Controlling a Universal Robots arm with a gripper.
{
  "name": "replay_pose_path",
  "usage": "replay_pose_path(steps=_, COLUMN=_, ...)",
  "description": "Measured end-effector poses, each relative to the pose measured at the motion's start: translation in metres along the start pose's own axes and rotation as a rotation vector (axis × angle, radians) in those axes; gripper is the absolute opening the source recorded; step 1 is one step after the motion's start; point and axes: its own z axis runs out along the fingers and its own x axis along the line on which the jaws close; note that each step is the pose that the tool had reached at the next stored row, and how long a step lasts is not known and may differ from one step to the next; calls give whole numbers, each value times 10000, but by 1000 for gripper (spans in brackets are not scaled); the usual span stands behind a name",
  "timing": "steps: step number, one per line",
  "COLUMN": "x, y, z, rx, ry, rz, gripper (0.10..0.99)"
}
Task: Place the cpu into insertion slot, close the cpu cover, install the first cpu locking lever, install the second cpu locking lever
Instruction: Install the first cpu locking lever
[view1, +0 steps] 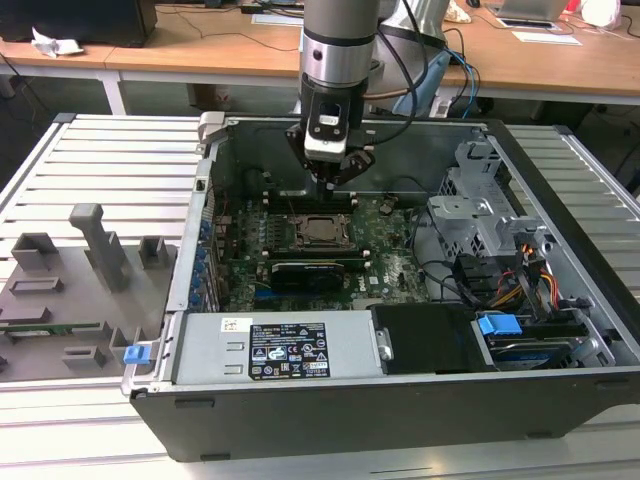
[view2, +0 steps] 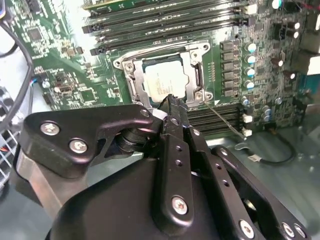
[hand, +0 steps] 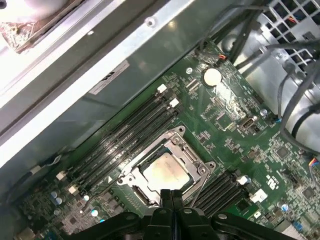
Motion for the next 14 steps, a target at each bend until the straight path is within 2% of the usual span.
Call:
replay_pose_path(steps=8, x=0, y=0, z=0, rx=-12, ry=0, rz=-1401, gripper=106)
replay_pose_path(steps=14, x=0, y=0, z=0, rx=-20, ry=3, rz=-2213, gripper=106)
